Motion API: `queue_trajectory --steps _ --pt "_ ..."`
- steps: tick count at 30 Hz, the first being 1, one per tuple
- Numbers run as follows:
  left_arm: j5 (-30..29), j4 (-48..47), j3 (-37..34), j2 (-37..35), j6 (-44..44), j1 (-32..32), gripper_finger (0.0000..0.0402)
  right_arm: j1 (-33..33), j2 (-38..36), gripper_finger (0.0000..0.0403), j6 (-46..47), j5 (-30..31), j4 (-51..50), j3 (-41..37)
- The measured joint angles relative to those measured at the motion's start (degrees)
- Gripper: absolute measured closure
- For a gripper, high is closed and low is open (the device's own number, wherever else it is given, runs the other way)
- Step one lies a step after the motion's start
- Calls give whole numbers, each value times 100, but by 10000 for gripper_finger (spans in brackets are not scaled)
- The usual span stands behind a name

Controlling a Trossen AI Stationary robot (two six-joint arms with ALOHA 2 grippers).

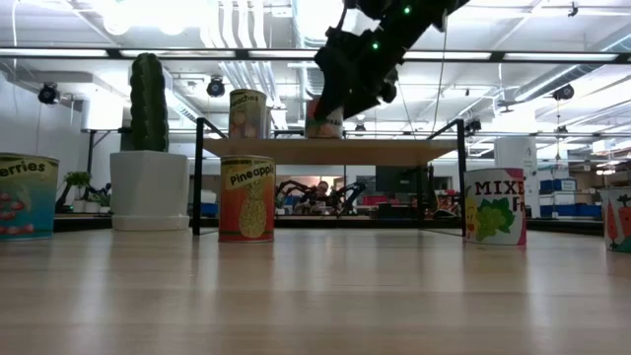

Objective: Pick and place cans onto a shelf
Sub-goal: Put the small canned oranges on the shelf

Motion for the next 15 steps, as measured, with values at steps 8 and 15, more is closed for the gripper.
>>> queue_trajectory --steps 8,15 --pt "0 16 0 0 0 2 402 -4 66 116 1 -2 -61 0" --pt "0 9 0 0 2 2 402 -4 61 94 -29 13 -88 0"
